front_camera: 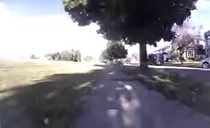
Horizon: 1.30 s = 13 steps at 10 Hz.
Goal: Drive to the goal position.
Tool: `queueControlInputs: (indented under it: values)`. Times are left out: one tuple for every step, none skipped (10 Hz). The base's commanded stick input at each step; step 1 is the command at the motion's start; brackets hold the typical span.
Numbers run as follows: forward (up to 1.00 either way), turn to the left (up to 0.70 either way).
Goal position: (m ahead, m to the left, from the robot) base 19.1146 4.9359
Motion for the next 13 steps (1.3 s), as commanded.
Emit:
queueControlInputs:
  values:
    - [1.0,0.0]
    - [1.0,0.0]
    - [1.0,0.0]
    - [1.0,0.0]
    - [1.0,0.0]
    - [1.0,0.0]
    - [1.0,0.0]
    - [1.0,0.0]
    - [1.0,0.0]
    - [1.0,0.0]
    - [1.0,0.0]
    - [1.0,0.0]
    - [1.0,0.0]
